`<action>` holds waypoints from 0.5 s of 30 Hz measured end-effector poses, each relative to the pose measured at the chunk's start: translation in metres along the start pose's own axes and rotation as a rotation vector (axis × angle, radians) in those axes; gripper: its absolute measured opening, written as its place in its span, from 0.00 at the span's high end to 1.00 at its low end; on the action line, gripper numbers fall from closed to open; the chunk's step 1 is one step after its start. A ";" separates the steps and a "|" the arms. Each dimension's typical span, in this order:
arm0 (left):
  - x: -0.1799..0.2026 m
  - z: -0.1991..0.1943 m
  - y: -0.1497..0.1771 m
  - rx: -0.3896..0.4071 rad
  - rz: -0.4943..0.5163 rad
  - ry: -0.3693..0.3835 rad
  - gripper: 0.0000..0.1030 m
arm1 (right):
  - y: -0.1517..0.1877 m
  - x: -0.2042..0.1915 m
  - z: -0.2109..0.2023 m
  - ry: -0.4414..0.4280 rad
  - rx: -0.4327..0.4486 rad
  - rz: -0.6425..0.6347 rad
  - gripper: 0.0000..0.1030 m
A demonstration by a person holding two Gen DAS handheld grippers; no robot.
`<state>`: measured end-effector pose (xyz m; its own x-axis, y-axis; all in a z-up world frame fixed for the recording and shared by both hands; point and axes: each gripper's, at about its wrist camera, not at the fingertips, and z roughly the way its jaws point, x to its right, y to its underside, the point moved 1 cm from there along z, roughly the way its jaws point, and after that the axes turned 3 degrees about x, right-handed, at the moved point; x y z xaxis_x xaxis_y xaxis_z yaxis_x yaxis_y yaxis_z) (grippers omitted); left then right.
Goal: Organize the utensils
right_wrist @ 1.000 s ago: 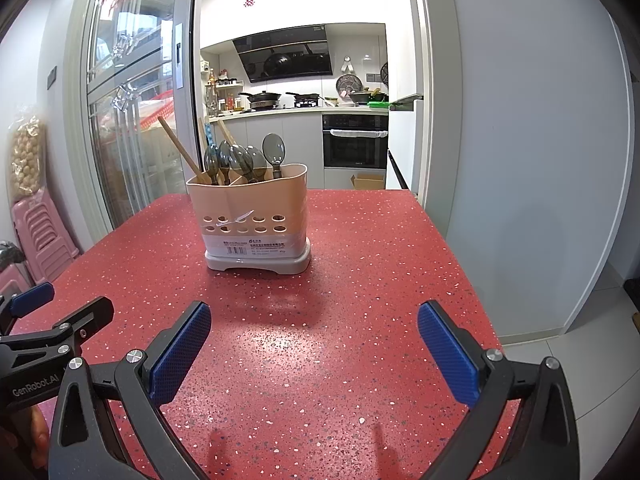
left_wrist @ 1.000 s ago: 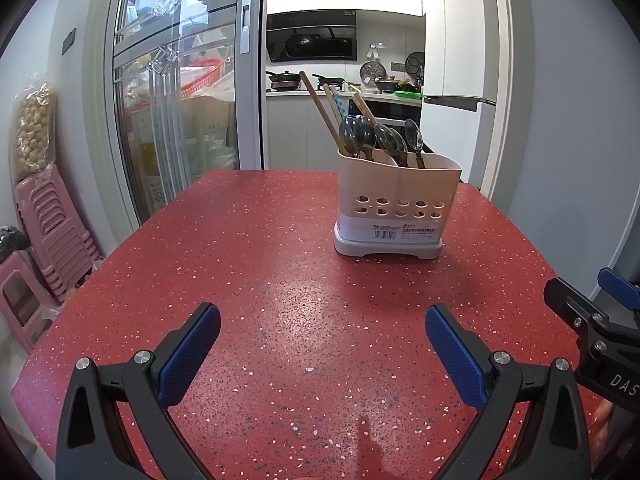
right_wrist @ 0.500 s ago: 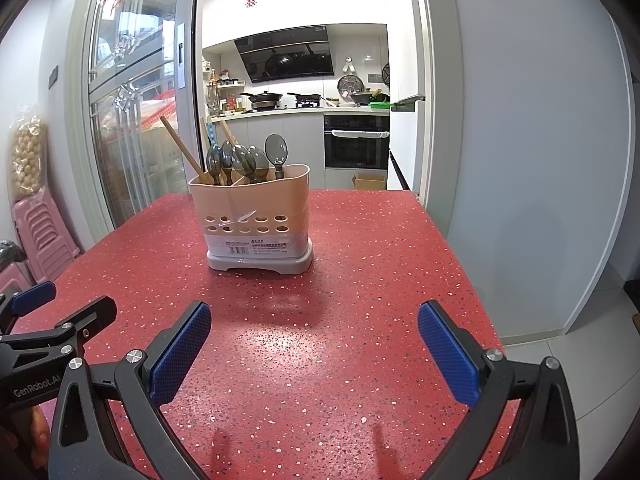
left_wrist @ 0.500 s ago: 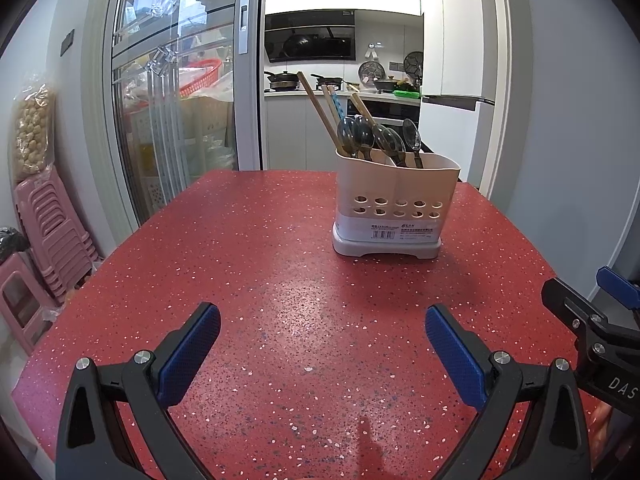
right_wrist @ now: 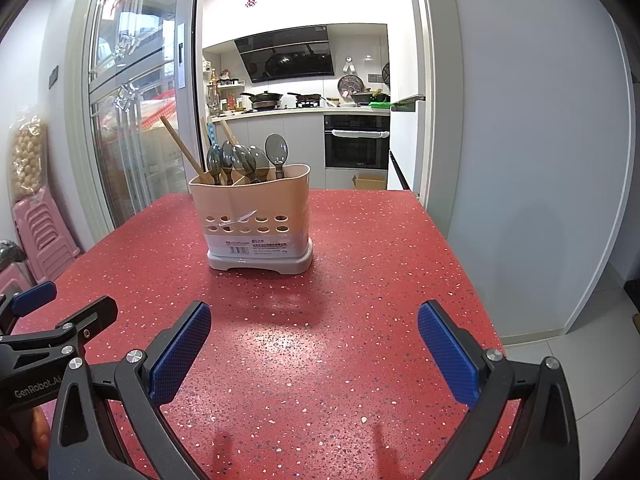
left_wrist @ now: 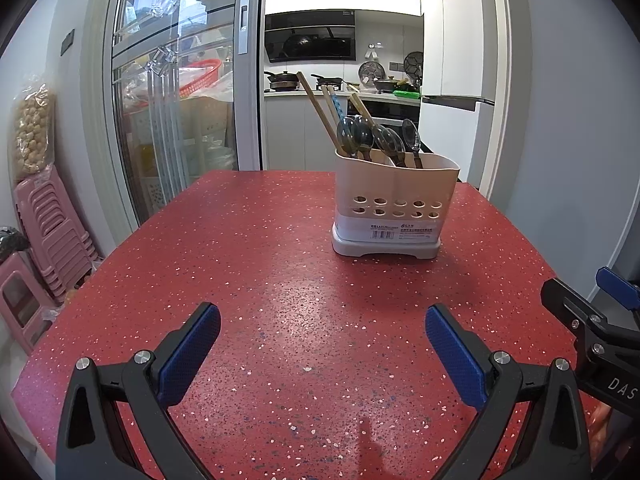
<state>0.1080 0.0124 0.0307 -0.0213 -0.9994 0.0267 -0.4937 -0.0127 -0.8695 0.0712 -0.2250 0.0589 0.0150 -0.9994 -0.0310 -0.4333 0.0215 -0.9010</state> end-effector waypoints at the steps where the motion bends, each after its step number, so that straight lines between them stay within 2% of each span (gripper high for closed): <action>1: 0.000 0.000 0.000 0.001 0.001 -0.002 0.00 | 0.000 0.000 0.000 0.000 -0.001 0.000 0.00; 15: -0.001 0.000 0.000 0.000 -0.001 -0.007 0.00 | -0.001 0.000 0.000 0.000 -0.001 0.000 0.00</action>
<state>0.1084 0.0130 0.0310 -0.0143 -0.9996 0.0243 -0.4938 -0.0141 -0.8695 0.0718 -0.2247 0.0592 0.0146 -0.9994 -0.0313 -0.4340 0.0219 -0.9006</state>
